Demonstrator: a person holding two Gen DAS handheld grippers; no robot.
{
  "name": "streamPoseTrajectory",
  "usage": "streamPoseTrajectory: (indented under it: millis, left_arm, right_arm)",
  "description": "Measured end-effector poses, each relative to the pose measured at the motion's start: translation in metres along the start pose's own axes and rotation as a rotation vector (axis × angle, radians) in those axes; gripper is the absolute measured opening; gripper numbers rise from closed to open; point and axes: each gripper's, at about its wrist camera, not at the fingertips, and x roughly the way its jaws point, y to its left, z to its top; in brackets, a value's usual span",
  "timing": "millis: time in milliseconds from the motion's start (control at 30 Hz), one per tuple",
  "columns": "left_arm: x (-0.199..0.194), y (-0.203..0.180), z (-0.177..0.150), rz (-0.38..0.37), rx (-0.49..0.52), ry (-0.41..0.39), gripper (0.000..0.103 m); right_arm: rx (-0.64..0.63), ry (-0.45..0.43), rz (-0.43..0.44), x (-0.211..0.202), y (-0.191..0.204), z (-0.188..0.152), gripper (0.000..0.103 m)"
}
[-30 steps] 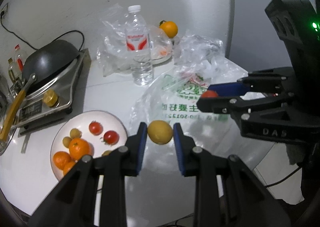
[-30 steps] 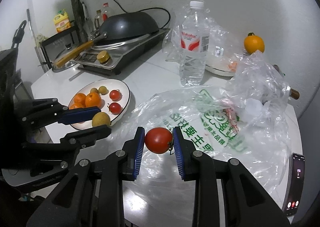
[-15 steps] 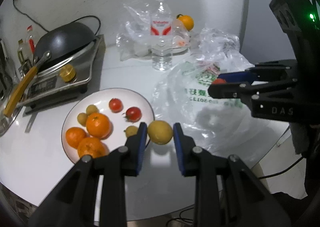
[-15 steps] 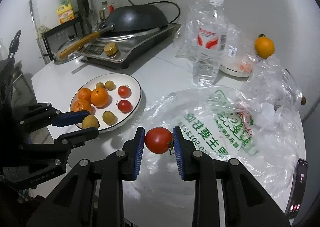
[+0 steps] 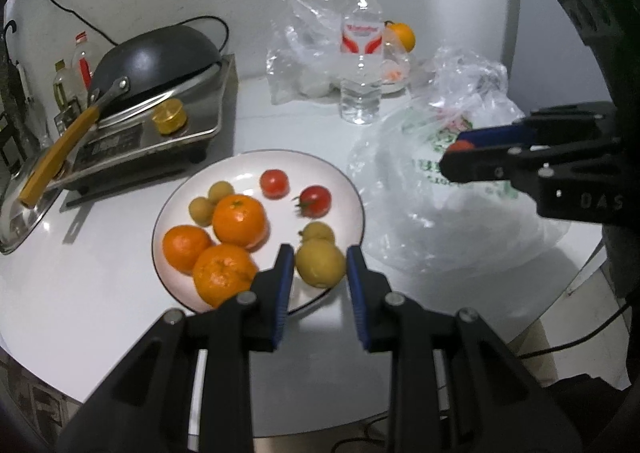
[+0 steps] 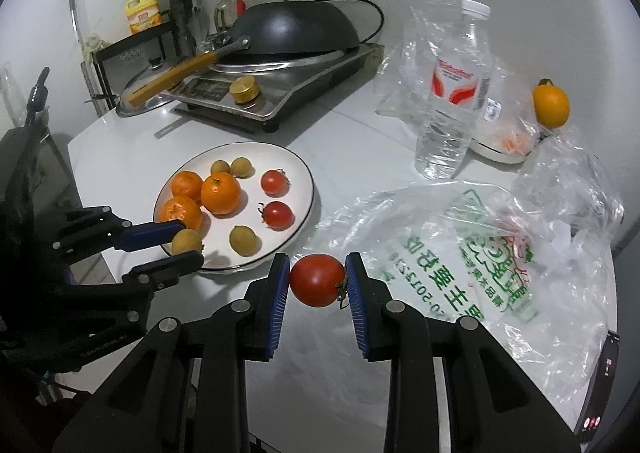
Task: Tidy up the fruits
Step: 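Carry the tomato with the right tool while the left tool carries the yellow fruit to the plate, then open the right tool onto the plate while the left tool releases the yellow fruit there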
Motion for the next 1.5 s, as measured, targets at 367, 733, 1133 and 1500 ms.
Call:
streamPoseTrajectory:
  millis: [367,733,1133,1500]
  left_arm:
    - [0.015,0.007,-0.001,0.003,0.008,0.022,0.028]
    - [0.023,0.012,-0.002,-0.004,0.02,0.033,0.028]
    - [0.029,0.015,0.001,-0.024,0.018,0.04,0.029]
    - [0.014,0.025,0.008,-0.011,-0.006,-0.006,0.029]
  right_arm:
    - [-0.02,0.021,0.022,0.017,0.013,0.007,0.031]
    - [-0.028,0.038,0.043,0.038,0.021,0.016,0.031]
    - [-0.035,0.055,0.069,0.061,0.025,0.027,0.031]
    - [-0.044,0.061,0.084,0.075,0.028,0.036,0.031]
